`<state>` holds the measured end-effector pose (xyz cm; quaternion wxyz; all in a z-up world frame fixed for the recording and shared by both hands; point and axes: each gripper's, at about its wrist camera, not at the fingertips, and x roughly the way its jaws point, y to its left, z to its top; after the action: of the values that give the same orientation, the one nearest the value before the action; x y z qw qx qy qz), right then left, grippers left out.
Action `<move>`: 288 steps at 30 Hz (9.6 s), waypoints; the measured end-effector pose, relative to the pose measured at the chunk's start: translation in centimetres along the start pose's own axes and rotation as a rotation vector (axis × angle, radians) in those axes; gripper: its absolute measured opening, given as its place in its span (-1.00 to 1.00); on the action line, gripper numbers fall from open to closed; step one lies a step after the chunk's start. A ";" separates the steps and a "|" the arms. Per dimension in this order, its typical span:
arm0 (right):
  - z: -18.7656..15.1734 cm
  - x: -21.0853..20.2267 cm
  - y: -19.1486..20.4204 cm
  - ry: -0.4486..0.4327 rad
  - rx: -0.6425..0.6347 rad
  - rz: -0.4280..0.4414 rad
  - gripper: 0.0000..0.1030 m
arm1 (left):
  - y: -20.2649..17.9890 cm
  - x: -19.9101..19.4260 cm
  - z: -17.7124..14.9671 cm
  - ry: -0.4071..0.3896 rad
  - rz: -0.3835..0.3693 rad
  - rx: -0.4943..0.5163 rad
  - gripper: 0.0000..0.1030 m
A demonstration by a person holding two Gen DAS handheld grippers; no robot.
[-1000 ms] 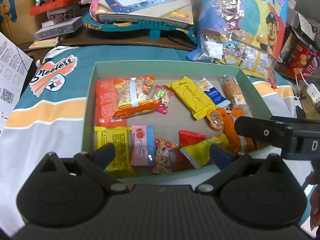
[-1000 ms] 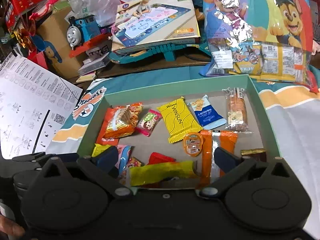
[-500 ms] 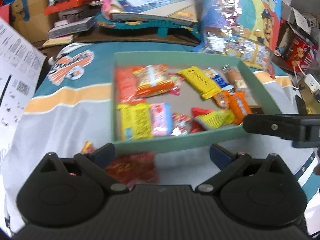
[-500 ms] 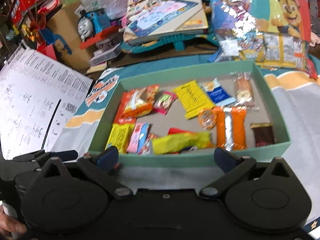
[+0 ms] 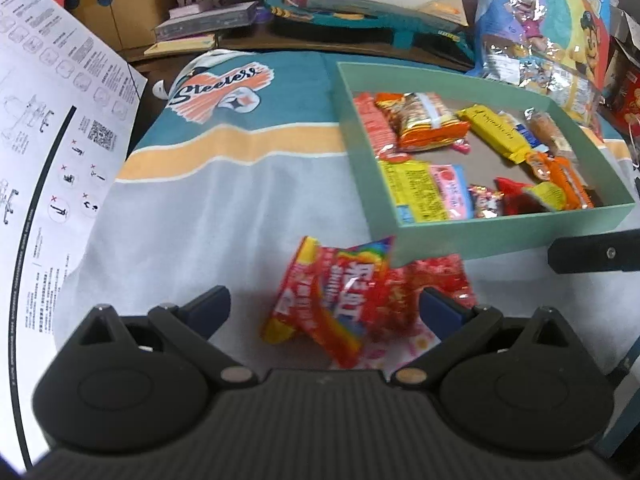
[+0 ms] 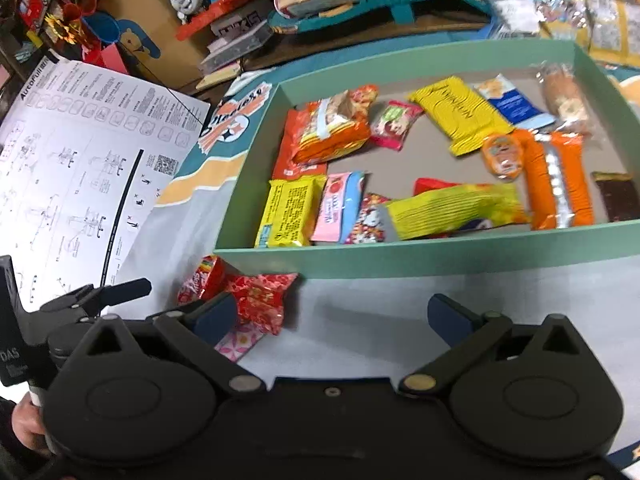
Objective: Organize snacks
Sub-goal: 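Grasp the Skittles packet with the left gripper while the right grasps the red candy, then carry the Skittles and red candy into the green box and open both grippers, then grasp the pink patterned packet with the right gripper while the left reaches the yellow packet, then grasp the yellow cartoon packet with the left gripper while the right holds the pink packet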
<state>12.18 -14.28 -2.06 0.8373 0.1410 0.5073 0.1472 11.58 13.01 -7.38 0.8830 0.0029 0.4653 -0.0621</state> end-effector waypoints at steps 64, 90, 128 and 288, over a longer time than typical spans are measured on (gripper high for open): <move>-2.9 -6.3 -8.6 -0.197 0.175 -0.010 -0.45 | -10.8 -3.6 1.5 -0.007 -0.175 0.099 -0.20; 9.4 0.0 -6.4 -0.233 0.096 -0.058 -0.45 | -12.9 4.5 11.3 -0.027 -0.125 0.099 -0.20; 7.2 -2.3 -5.3 -0.253 0.099 -0.078 1.00 | -12.2 1.6 9.7 -0.028 -0.060 0.032 1.00; -9.1 -1.8 -3.9 -0.054 -0.211 -0.311 -0.03 | -10.0 1.5 -3.3 0.114 0.008 0.046 -0.14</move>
<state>3.69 -17.73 -6.14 0.8734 -0.0237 0.4821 0.0643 8.56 3.10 -9.93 0.8549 0.0286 0.5134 -0.0687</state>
